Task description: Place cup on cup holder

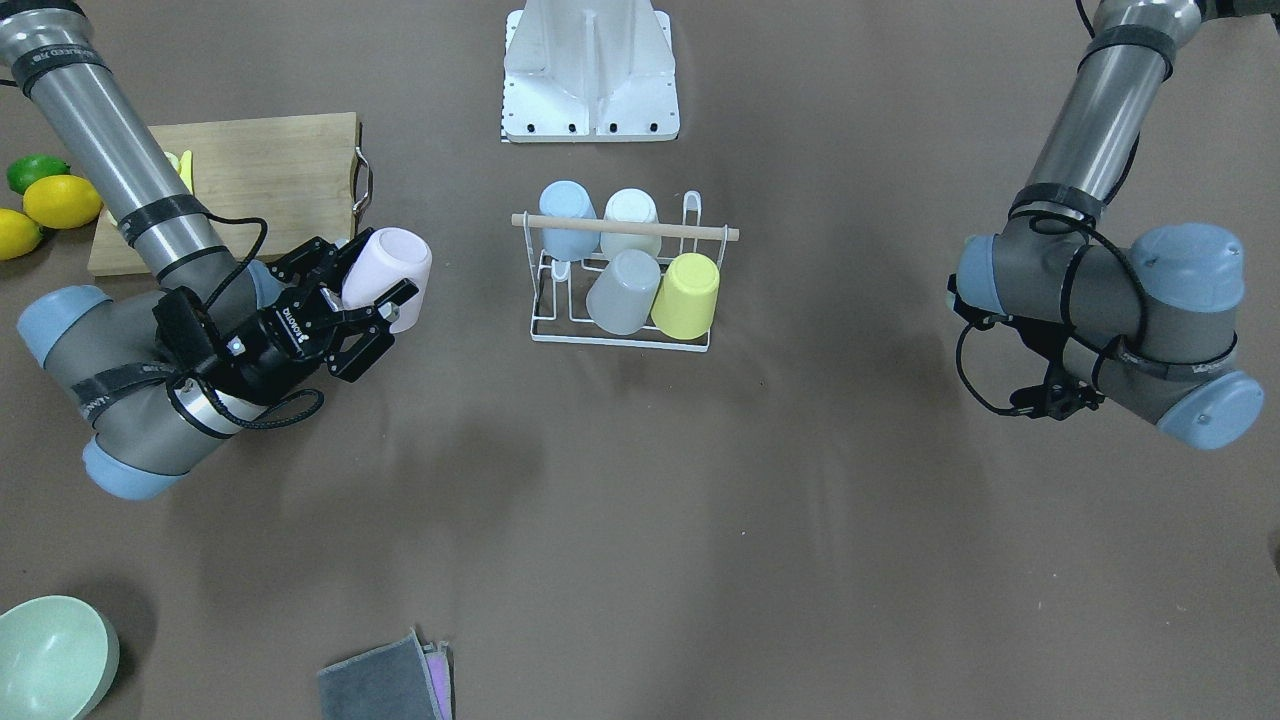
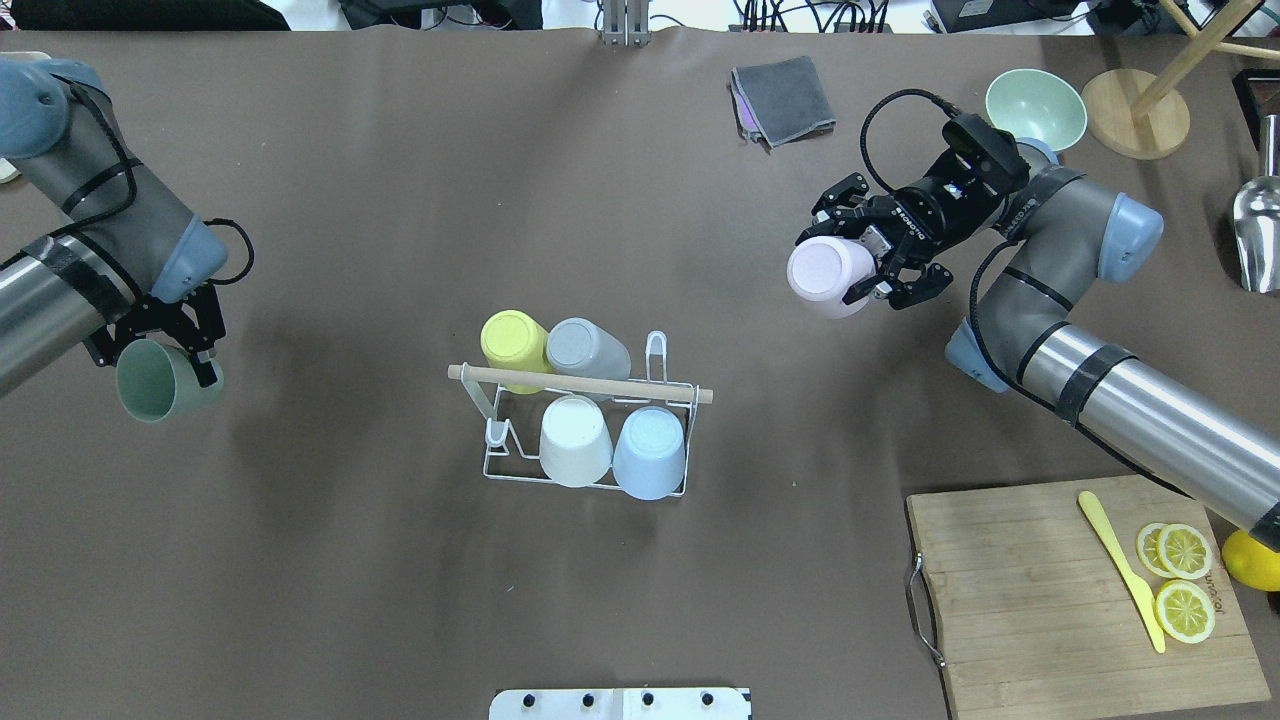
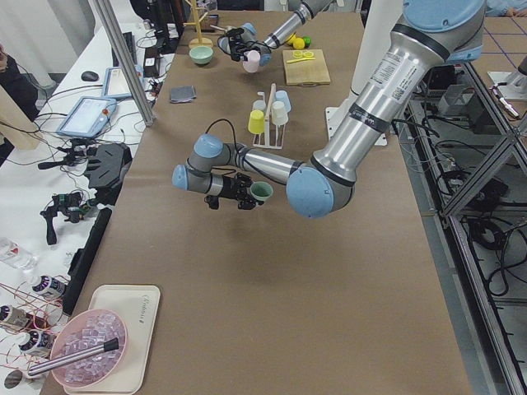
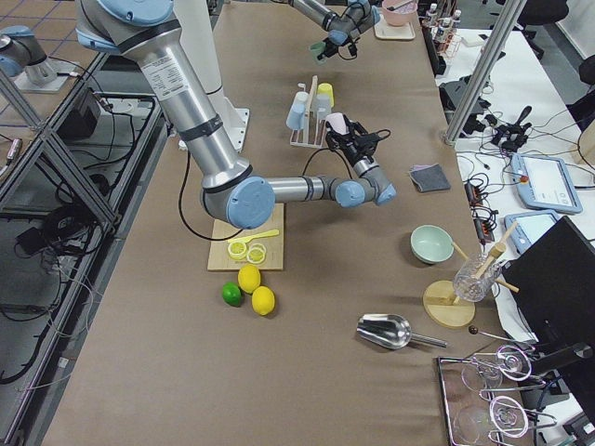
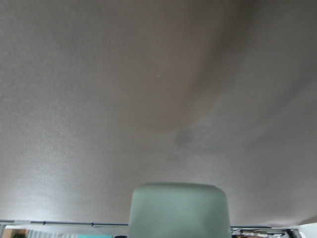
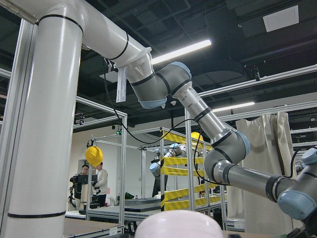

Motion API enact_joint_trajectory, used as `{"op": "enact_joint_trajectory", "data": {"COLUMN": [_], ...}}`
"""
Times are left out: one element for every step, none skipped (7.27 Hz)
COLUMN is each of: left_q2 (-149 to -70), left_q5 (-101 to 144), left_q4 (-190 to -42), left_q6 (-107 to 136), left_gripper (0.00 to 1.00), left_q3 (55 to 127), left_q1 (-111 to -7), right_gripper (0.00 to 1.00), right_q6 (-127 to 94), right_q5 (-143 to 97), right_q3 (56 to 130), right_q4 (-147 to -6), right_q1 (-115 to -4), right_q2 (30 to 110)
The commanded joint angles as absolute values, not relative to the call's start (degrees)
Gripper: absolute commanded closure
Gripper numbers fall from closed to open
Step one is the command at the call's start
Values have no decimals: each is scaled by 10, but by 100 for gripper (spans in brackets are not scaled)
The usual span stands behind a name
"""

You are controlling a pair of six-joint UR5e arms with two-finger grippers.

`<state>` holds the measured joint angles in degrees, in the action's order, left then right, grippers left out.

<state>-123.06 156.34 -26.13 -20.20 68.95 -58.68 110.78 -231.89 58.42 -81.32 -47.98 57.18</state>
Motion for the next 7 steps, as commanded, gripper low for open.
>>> {"op": "enact_joint_trajectory", "data": {"left_q2": [-1230, -1235, -1235, -1236, -1237, -1231, -1227], "left_q5": [1613, 1614, 1615, 1615, 1615, 1622, 1622], "left_q4": [-333, -355, -404, -474, -585, -708, -820], "left_q6": [-200, -197, -170, -118, -46, 37, 88], "left_gripper": [88, 90, 92, 93, 93, 93, 93], "left_q3": [707, 711, 728, 736, 737, 742, 740], "left_q1": [-611, -622, -639, -642, -650, -651, -651], "right_gripper": [82, 82, 82, 82, 82, 82, 81], "right_q6": [1111, 1112, 1112, 1112, 1111, 1110, 1111], "right_q5": [-2333, -2340, -2345, -2354, -2358, -2358, -2358], "right_q3": [583, 583, 582, 580, 577, 567, 559], "right_q4": [-822, -822, -822, -822, -823, -823, -823], "right_q1": [-464, -461, -451, -435, -423, -418, -416], "right_q2": [547, 538, 530, 523, 517, 504, 491]}}
